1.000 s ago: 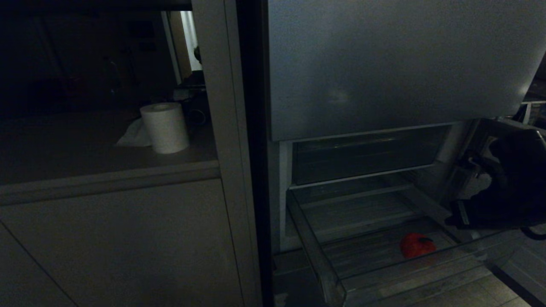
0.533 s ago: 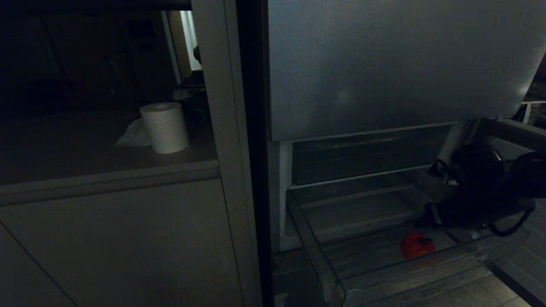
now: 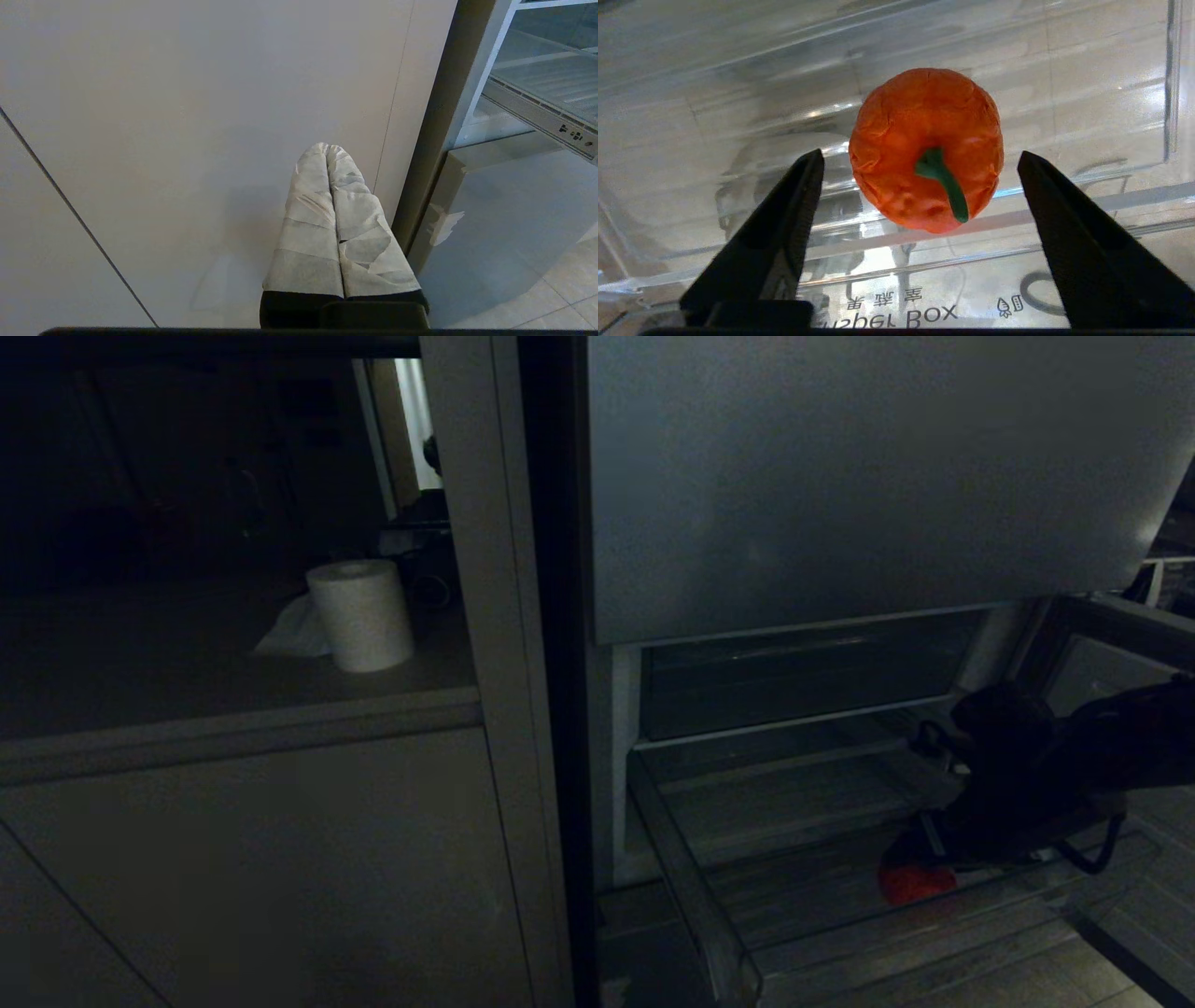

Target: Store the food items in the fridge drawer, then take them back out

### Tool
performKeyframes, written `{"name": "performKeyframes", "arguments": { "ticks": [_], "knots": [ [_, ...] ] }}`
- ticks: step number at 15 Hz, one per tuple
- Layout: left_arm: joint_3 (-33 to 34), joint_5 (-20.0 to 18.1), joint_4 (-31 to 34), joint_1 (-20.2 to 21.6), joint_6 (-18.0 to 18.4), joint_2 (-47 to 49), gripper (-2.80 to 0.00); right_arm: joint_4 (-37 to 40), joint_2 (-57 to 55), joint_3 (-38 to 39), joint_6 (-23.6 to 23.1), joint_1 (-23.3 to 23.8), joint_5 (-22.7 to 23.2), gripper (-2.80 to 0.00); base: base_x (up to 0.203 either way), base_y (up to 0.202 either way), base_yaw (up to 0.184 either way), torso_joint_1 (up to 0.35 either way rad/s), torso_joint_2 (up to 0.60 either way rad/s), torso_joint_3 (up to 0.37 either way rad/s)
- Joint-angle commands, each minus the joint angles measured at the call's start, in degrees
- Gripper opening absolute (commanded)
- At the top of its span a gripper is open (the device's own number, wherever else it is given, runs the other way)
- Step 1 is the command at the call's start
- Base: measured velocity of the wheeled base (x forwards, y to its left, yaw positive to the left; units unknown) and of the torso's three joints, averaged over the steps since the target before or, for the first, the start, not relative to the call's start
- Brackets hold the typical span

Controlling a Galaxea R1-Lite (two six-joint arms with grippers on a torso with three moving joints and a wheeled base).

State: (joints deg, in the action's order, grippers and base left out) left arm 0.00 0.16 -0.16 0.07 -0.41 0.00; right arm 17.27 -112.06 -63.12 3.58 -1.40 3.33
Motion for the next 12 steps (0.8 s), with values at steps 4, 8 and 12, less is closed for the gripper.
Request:
{"name": "performKeyframes", "arguments": {
  "ticks": [4, 8, 12],
  "knots": [
    [0.0, 0.0, 0.0, 0.0, 0.0, 0.0, -2.8, 0.3, -3.6, -0.6, 0.0, -0.1, 0.1, 0.0, 0.0, 0.0, 0.0, 0.0, 0.0, 0.0],
    [0.0, 0.0, 0.0, 0.0, 0.0, 0.0, -2.8, 0.7, -4.9, -4.2, -1.0, -0.1, -0.7, 0.0, 0.0, 0.0, 0.0, 0.0, 0.0, 0.0],
    [0.0, 0.0, 0.0, 0.0, 0.0, 0.0, -2.8, 6.2, -6.2, -7.6, -3.1, -0.1, -0.7, 0.0, 0.0, 0.0, 0.0, 0.0, 0.0, 0.0]
  ]
}}
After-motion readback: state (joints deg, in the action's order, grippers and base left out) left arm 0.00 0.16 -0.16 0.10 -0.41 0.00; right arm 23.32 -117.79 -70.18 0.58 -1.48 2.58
